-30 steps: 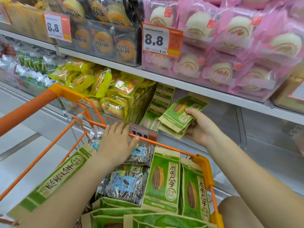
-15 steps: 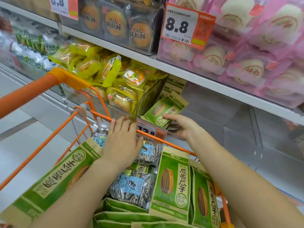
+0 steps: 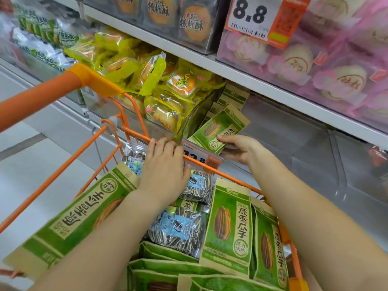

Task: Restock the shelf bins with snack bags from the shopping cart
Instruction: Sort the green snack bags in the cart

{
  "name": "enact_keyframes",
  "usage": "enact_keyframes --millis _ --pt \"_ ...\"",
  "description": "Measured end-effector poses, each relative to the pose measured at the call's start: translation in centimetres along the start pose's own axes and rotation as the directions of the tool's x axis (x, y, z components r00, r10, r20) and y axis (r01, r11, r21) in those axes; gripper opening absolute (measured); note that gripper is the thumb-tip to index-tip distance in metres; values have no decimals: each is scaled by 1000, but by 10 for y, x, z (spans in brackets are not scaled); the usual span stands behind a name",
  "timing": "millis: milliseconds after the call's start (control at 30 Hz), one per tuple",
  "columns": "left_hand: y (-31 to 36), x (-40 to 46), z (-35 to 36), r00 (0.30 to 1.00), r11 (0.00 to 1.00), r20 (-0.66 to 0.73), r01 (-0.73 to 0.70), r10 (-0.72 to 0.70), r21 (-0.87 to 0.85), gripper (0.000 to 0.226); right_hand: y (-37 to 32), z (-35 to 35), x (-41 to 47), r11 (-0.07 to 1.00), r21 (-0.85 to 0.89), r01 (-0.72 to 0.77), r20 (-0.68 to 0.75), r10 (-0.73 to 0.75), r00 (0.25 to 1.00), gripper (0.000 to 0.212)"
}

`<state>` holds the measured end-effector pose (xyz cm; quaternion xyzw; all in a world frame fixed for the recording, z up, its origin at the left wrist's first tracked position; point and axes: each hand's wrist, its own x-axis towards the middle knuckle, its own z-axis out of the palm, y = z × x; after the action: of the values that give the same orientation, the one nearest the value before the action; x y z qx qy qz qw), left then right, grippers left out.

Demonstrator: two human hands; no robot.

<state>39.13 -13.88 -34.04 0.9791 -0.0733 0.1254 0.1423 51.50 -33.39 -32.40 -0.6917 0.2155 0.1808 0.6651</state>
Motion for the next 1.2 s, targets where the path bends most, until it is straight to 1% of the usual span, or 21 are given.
enact_keyframes --millis 133,233,333,433,533,600,700,767,833,867,900,967,1000,1067,1133,1200 --pt "1 1 0 1000 1000 0 4 -4 1 50 1 4 1 998 -48 38 -17 -39 999 15" --pt "0 2 0 1000 1000 3 6 -6 -2 47 3 6 2 997 6 83 -48 -82 995 13" --pt "0 2 1 1000 1000 7 3 -3 6 43 2 10 2 982 -7 186 -100 -186 977 15" --pt "0 3 1 1000 1000 5 -2 2 19 43 0 14 4 937 -89 337 -190 -348 918 13" --pt "0 3 1 1000 1000 7 -8 8 20 43 0 18 5 877 -222 427 -260 -475 841 17" --pt "-1 3 0 1000 1000 7 -10 10 25 43 1 20 10 856 -297 423 -246 -496 833 30" --pt "-1 3 -1 1000 1000 9 -11 11 26 44 4 18 24 880 -379 284 -236 -389 890 64" --pt "0 3 0 1000 1000 4 -7 7 26 47 4 16 32 891 -385 241 -232 -346 909 86" --pt "0 4 0 1000 1000 1 -4 4 24 50 3 16 34 911 -362 200 -204 -287 936 115" --pt "0 4 0 1000 1000 2 -2 2 23 50 3 15 37 924 -333 188 -177 -257 950 120" --pt "0 4 1 1000 1000 4 -3 3 22 51 2 15 35 940 -298 165 -139 -213 967 117" --pt "0 4 1 1000 1000 1 -6 6 23 52 1 12 38 961 -263 92 -54 -110 992 103" --pt "-1 4 1 1000 1000 -1 -7 7 25 52 0 10 38 961 -273 52 -16 -59 998 98" --pt "-1 3 1 1000 1000 -2 -8 8 27 51 -1 9 38 949 -312 40 42 -29 999 85" --pt "-1 3 2 1000 1000 0 -8 8 29 49 0 9 36 923 -363 124 49 -114 992 78" --pt "-1 3 1 1000 1000 5 -7 7 29 49 3 8 38 879 -388 276 23 -290 957 84"
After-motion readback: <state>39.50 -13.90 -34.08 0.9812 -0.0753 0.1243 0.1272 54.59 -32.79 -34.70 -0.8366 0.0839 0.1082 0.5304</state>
